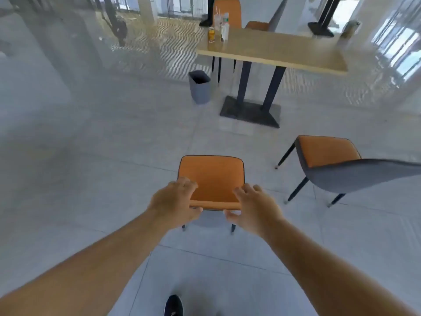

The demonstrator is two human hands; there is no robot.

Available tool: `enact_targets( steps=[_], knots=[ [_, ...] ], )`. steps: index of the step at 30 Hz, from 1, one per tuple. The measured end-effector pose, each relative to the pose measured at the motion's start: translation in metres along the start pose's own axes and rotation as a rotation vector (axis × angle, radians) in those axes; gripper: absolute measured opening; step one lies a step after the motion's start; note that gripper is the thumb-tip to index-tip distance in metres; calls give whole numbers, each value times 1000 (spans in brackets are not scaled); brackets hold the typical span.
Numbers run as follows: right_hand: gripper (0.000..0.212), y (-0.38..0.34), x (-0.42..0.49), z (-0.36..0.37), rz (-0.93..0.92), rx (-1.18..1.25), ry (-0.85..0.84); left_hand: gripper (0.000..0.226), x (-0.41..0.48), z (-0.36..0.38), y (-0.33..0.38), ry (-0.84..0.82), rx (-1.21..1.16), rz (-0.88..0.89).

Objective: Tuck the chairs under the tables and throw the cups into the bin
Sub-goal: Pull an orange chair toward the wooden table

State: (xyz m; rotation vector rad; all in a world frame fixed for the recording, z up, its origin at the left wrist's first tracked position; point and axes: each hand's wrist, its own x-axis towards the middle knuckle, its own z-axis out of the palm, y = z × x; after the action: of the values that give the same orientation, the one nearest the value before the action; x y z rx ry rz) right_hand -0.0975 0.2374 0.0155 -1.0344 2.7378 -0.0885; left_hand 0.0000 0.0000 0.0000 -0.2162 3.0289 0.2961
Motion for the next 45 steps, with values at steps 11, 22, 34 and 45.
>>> enact_targets(
  steps=[11,22,34,45],
  knots=[
    [52,-5,64,88,87,-55,-343,50,48,64,-45,-370,88,86],
    [44,-7,144,74,217,-9,-274,46,134,57,-94,-340,82,102],
    [44,79,269,46,226,29,-227,50,296,45,-98,-334,38,101],
    [44,149,398,12,214,37,-203,49,452,31,-110,-311,56,127]
  ],
)
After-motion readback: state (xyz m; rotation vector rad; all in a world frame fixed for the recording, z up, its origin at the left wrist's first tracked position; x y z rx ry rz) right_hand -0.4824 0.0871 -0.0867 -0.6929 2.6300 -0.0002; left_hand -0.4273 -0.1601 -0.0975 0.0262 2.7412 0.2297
